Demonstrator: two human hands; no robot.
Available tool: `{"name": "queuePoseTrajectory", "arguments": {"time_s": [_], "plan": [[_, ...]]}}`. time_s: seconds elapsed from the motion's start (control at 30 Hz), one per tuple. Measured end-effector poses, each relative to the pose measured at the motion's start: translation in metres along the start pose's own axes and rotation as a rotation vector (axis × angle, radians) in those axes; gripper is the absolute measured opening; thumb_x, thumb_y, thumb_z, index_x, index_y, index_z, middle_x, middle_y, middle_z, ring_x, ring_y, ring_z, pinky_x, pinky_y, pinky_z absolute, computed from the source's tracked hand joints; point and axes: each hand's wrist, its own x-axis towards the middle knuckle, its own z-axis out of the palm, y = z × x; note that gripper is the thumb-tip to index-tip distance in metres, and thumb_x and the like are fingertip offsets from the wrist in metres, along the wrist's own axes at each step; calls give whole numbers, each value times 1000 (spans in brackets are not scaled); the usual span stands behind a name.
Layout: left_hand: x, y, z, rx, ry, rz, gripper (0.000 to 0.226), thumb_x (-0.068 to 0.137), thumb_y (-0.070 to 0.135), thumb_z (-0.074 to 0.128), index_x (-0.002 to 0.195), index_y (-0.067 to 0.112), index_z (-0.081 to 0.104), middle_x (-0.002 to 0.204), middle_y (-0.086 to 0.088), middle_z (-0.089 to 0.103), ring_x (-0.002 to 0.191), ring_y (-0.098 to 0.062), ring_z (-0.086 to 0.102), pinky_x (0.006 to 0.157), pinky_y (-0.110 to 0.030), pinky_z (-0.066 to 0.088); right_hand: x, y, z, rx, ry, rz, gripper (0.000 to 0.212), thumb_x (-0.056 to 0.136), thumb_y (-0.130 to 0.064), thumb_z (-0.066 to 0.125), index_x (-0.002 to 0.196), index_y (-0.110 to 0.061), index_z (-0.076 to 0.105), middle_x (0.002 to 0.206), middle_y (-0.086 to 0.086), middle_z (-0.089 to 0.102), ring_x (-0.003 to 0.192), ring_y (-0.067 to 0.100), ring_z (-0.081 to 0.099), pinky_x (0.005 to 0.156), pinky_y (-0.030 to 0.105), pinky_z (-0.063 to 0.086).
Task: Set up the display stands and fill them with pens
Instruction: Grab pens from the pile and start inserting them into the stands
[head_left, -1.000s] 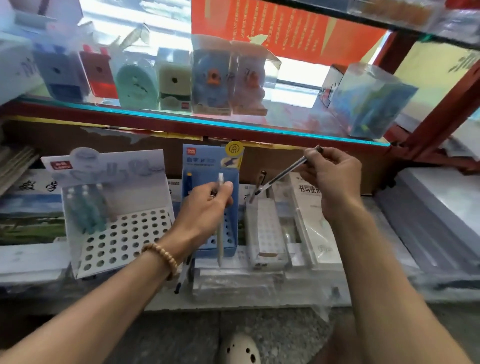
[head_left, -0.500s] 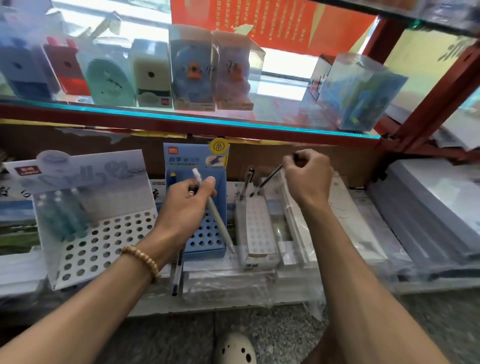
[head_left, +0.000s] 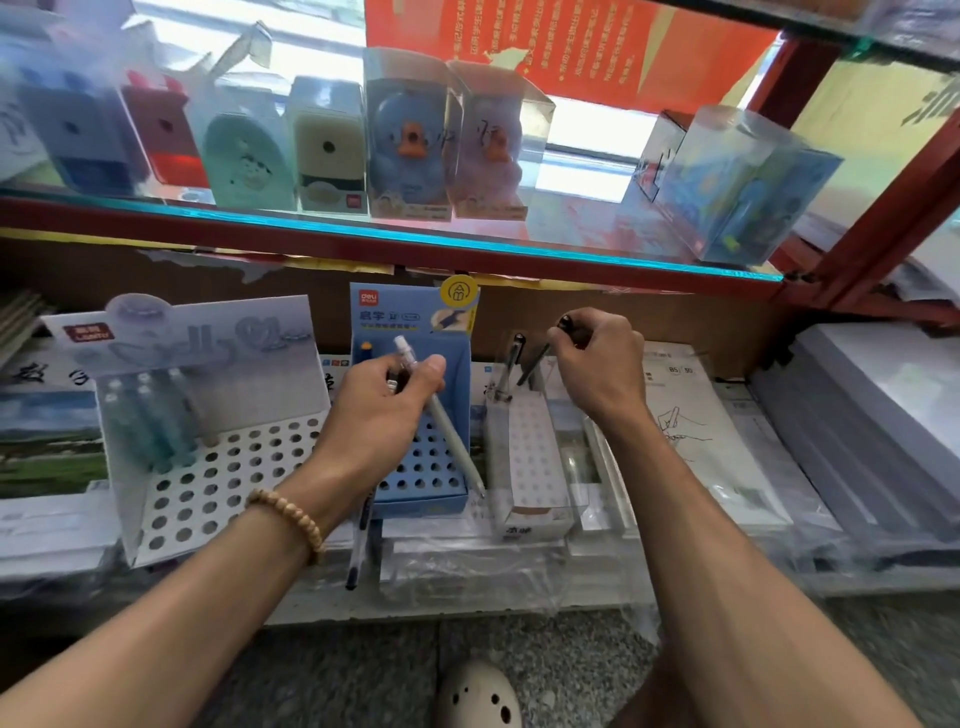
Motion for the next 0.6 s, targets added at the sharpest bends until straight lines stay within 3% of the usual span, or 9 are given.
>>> {"name": "queuePoseTrajectory", "arguments": {"time_s": [0.2,0.33,0.4,0.5,0.6], "plan": [[0,2,1,-12,6,4,31,99,40,52,81,18,64,63,5,44,56,-9,41,55,-27,33,-5,3,10,-155,-166,-38,14,95,-20,64,103,-16,75,99,2,74,89,17,65,79,35,54],[1,2,-2,-28,14,-6,31,98,41,53,83,17,65,64,2,43,57,-11,40,55,-27,34,-8,-2,19,-319,-181,-65,12,97,-25,62,98,-21,74,88,-1,70,77,16,57,66,29,39],[1,2,-4,-27,18,-9,31,97,41,54,84,15,66,64,1,43,56,-12,39,55,-27,34,-8,-4,21,-307,-188,-35,12,96,-25,63,97,-20,74,87,-1,71,77,17,60,65,30,43],[-2,2,-5,-17,8,6,37,96,41,56,88,6,67,57,6,40,51,-8,37,52,-24,33,-9,-6,17,-303,-117,10,15,93,-27,67,102,-17,72,91,-1,71,83,17,65,71,32,52],[-6,3,-11,47,-29,33,40,94,41,59,86,3,67,56,7,42,48,-4,39,52,-20,34,-15,-23,8,-160,-7,-96,18,93,-28,65,103,-16,73,94,-3,72,86,12,66,77,31,55]]}}
